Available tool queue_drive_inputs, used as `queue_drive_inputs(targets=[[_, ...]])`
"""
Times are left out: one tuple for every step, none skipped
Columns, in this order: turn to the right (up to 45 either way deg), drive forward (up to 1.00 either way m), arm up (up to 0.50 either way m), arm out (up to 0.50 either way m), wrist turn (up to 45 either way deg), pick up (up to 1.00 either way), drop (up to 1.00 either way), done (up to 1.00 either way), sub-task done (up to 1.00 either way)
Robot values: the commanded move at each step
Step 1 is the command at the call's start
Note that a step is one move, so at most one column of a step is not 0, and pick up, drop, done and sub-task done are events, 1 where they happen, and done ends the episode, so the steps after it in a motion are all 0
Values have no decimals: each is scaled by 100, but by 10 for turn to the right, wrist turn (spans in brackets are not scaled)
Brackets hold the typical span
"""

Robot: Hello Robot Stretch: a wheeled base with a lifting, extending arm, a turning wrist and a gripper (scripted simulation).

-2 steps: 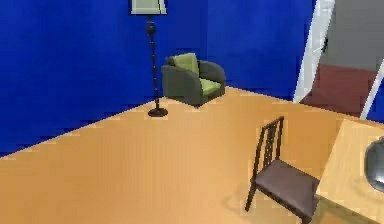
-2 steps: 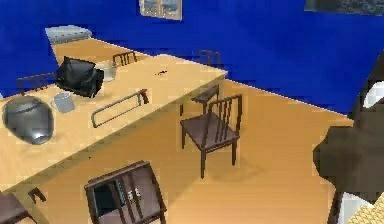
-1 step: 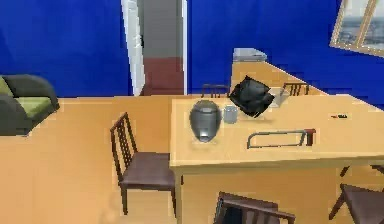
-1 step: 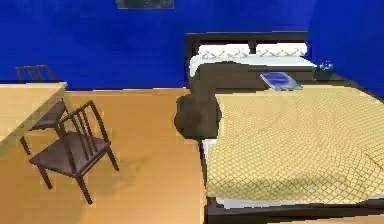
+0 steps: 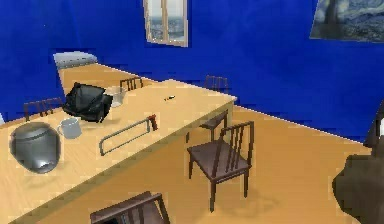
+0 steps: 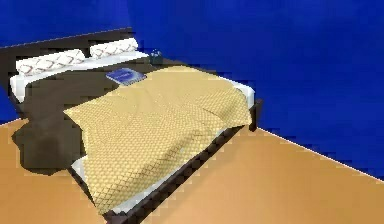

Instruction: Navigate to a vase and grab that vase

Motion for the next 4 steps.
queue_drive_inputs(targets=[[120,0,0,0,0,0,0,0,0],[0,65,0,0,0,0,0,0,0],[-120,0,0,0,0,0,0,0,0],[0,10,0,0,0,0,0,0,0]])
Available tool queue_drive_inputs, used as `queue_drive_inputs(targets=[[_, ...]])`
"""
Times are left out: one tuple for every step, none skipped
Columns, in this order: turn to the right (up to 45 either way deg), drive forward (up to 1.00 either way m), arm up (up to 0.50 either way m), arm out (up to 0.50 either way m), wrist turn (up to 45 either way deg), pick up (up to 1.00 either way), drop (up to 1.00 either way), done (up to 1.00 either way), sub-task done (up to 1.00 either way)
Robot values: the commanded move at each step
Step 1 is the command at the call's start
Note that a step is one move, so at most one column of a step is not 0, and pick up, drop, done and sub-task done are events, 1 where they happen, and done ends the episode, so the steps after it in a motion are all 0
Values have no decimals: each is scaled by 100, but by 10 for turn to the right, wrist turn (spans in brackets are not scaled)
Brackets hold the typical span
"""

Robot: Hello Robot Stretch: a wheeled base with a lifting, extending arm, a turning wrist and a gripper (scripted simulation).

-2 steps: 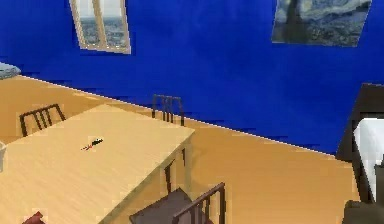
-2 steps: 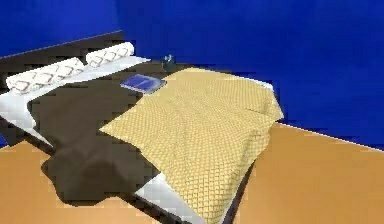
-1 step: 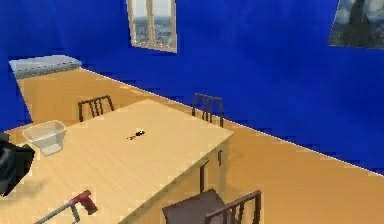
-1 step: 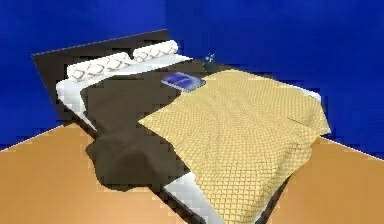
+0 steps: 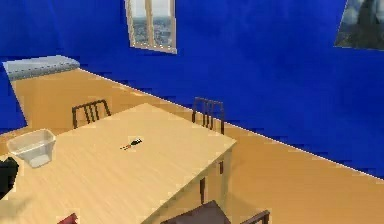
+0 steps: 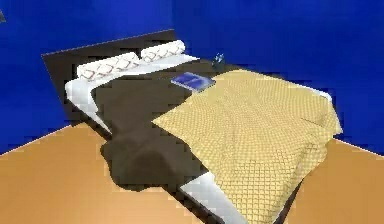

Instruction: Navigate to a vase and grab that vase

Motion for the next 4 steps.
queue_drive_inputs(targets=[[-450,0,0,0,0,0,0,0,0],[-450,0,0,0,0,0,0,0,0],[-450,0,0,0,0,0,0,0,0],[-330,0,0,0,0,0,0,0,0]])
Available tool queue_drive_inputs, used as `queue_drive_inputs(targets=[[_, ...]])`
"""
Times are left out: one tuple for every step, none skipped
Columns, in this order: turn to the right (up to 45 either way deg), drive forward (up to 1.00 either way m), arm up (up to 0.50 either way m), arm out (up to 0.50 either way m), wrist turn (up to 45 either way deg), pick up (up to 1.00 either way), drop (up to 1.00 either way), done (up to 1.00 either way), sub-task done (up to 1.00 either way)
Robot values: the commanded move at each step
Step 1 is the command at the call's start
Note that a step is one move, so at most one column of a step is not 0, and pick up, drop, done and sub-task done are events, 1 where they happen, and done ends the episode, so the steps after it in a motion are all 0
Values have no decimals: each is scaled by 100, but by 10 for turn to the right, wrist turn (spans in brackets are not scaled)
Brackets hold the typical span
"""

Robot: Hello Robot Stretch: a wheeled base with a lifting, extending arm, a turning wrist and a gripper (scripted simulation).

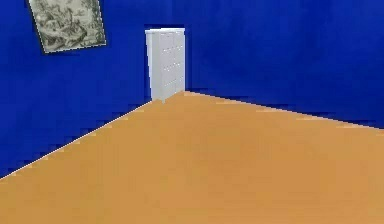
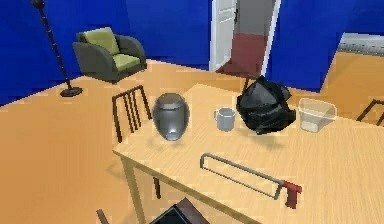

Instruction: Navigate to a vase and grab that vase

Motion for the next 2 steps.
queue_drive_inputs(targets=[[0,0,50,0,0,0,0,0,0],[0,0,38,0,0,0,0,0,0]])
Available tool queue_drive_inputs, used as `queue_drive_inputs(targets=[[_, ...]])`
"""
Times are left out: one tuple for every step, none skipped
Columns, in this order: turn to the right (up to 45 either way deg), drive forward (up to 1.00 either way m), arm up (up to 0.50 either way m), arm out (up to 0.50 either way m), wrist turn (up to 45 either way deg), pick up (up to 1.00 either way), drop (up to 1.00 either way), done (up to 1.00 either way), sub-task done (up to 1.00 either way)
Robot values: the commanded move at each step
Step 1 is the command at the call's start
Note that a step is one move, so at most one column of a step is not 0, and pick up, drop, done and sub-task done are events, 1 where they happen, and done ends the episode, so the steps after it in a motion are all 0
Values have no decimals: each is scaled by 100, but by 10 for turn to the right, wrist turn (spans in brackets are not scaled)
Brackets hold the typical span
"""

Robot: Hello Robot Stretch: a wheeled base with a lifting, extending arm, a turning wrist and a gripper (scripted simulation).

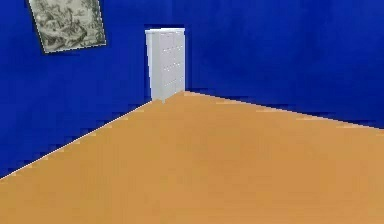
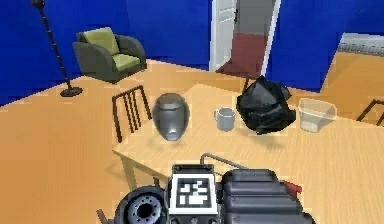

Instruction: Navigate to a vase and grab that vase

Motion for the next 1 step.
queue_drive_inputs(targets=[[0,0,0,46,0,0,0,0,0]])
